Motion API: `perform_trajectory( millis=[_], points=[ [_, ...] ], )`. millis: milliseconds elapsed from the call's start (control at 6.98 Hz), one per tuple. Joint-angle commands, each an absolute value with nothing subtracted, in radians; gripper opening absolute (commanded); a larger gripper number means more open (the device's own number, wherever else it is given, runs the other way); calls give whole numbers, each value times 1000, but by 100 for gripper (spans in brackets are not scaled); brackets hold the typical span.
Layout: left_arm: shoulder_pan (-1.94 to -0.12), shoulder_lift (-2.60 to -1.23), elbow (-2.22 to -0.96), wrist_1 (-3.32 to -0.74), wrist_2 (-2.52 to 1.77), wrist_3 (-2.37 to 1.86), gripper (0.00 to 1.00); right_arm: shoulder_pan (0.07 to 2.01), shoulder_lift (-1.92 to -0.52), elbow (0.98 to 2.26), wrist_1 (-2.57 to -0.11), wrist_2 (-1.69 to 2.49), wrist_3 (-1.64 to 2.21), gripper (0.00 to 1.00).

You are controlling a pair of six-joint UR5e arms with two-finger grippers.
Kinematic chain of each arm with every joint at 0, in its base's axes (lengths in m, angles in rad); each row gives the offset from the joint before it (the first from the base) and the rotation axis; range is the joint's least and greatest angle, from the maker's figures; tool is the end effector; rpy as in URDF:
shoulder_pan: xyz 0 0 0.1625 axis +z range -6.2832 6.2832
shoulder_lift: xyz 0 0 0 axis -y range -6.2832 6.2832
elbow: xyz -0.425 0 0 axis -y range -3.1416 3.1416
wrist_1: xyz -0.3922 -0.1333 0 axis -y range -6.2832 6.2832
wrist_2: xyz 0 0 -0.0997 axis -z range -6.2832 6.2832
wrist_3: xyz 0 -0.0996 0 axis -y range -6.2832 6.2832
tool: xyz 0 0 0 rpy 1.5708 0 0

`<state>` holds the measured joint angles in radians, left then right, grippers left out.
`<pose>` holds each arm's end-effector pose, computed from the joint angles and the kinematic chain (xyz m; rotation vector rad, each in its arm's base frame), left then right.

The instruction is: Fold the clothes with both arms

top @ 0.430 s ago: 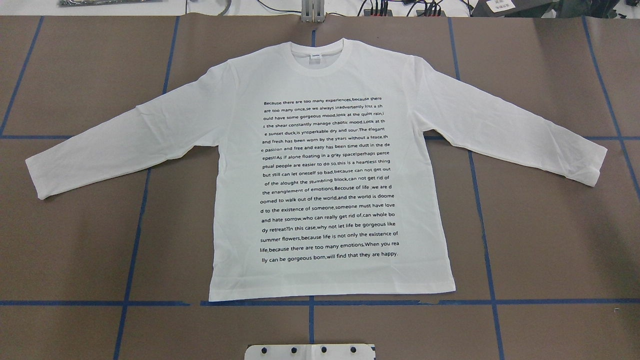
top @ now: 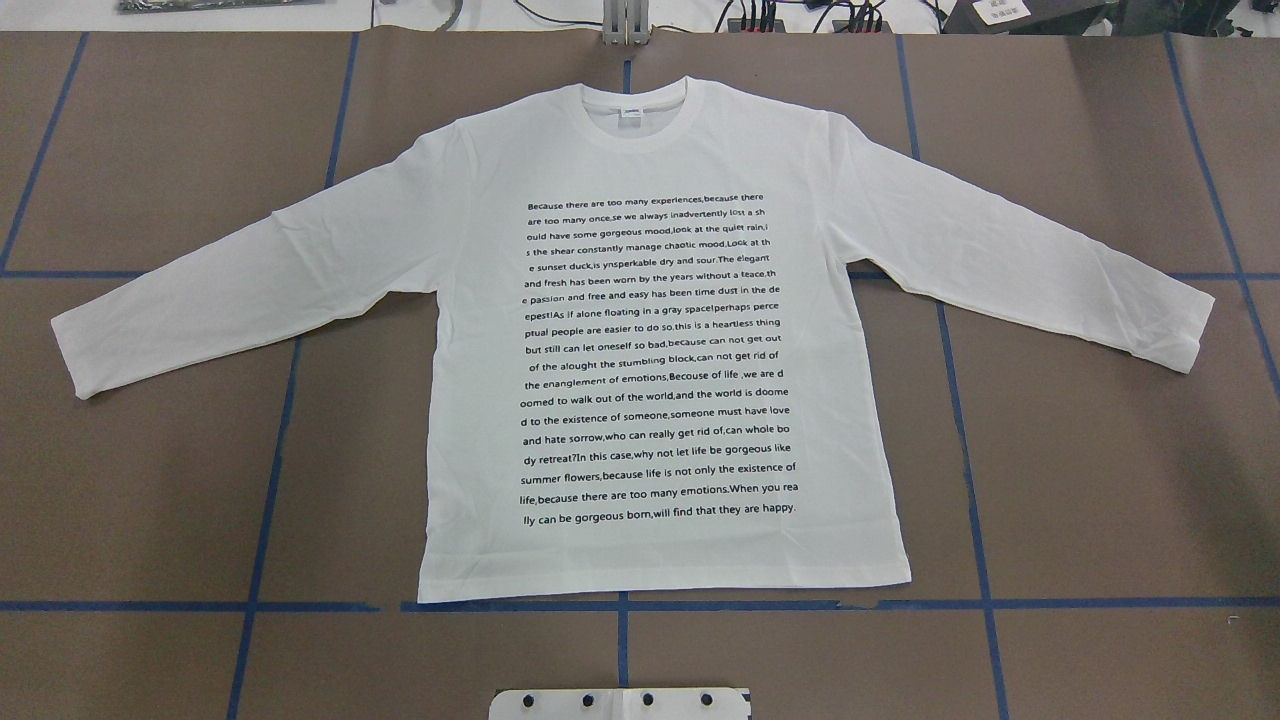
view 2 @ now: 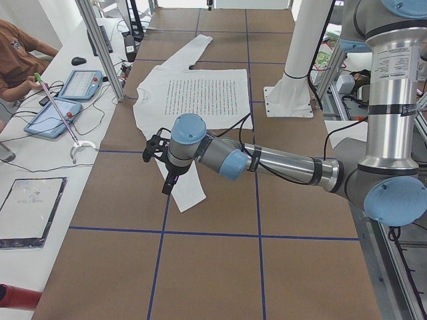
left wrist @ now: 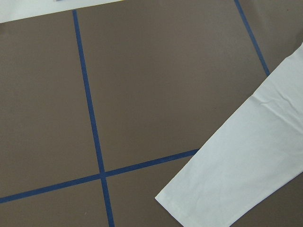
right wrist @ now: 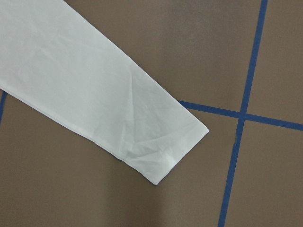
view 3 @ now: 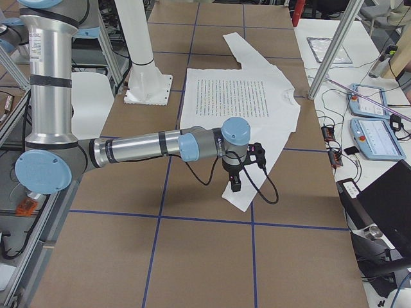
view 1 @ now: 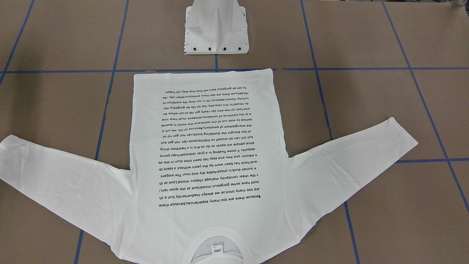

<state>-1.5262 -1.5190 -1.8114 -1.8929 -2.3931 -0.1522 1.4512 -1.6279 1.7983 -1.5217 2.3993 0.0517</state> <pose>-0.0387 -0.4855 0.5237 0.3997 0.8461 0.1103 0.0029 -0.4780 0.5643 0.1355 -0.8404 -0.1547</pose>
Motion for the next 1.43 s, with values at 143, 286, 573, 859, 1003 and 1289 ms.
perform_trajectory(
  millis=[143, 286, 573, 859, 1003, 1289],
  points=[
    [-1523, -1511, -1813, -1898, -2391, -152, 100, 1451, -1632, 1787, -1522, 2399, 55, 100],
    [-1523, -1511, -1816, -1898, -2393, -152, 100, 1444, -1635, 1787, -1520, 2399, 54, 100],
    [-1523, -1511, -1822, -1898, -2395, -153, 100, 1389, -1637, 1778, -1475, 2407, 69, 100],
    [-1523, -1512, -1822, -1901, -2401, -152, 100, 1349, -1632, 1650, -1317, 2405, 168, 100],
    [-1523, -1520, -1822, -1902, -2398, -152, 100, 1318, -1620, 1605, -1242, 2401, 302, 99],
    [-1523, -1523, -1825, -1913, -2399, -153, 100, 1270, -1589, 1454, -1032, 2398, 572, 98]
  ],
)
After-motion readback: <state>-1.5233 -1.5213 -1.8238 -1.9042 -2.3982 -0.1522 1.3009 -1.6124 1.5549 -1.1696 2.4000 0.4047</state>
